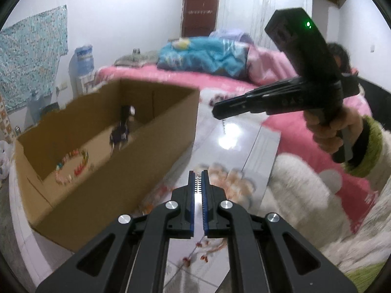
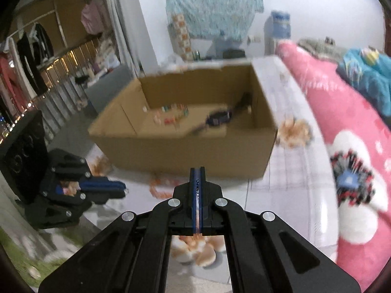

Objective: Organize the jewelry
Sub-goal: 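Lower the pendant into the box and open the left gripper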

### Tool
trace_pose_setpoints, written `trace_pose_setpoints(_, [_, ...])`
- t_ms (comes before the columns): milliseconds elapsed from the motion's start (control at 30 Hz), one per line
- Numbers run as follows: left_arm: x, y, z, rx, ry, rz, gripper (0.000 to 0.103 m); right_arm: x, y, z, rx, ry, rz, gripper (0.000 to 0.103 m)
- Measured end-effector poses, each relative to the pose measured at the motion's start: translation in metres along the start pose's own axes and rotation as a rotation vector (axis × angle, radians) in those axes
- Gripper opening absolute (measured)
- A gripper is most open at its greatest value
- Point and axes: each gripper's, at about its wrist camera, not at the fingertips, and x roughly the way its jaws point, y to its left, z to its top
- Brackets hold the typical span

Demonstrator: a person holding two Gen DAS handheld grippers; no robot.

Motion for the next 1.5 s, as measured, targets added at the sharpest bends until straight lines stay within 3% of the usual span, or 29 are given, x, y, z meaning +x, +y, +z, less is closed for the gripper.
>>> trace_pose_setpoints(167, [-0.025,0.017,0.036,0.008,-0.082,0.000,0.004,-0.015,0.009,0.051,-0.052,-0.093,0.048,0.000])
trace_pose_setpoints(267, [-0.029,0.038,0.059,0.010,-0.078,0.048,0.004,-0.002,0.006,0.085,-0.055,-0.081,0.104,0.000])
trace_pose_setpoints(400, [-0.008,0.075,0.081,-0.037,0.042,0.091,0.004,0.047,-0.002,0.128,-0.025,0.029,0.182,0.000])
trace_pose_setpoints(500, [0.026,0.113,0.095,-0.127,0.188,0.078,0.004,0.099,-0.007,0.159,0.011,0.150,0.223,0.000])
trace_pose_setpoints(600, [0.067,0.149,0.099,-0.243,0.343,0.057,0.004,0.153,-0.009,0.176,0.027,0.271,0.203,0.000])
trace_pose_setpoints(733, [0.108,0.183,0.095,-0.372,0.477,0.051,0.004,0.203,-0.010,0.181,0.022,0.390,0.160,0.000])
trace_pose_setpoints(1000, [0.133,0.205,0.099,-0.474,0.521,0.063,0.005,0.244,-0.020,0.175,0.033,0.484,0.124,0.005])
trace_pose_setpoints(1133, [0.137,0.203,0.101,-0.467,0.520,0.077,0.007,0.248,-0.025,0.176,0.042,0.482,0.119,0.017])
trace_pose_setpoints(1267, [0.143,0.207,0.098,-0.488,0.536,0.081,0.010,0.244,-0.029,0.176,0.050,0.463,0.121,0.021])
trace_pose_setpoints(1500, [0.128,0.207,0.102,-0.497,0.502,0.083,0.010,0.208,-0.029,0.185,0.044,0.356,0.095,0.037])
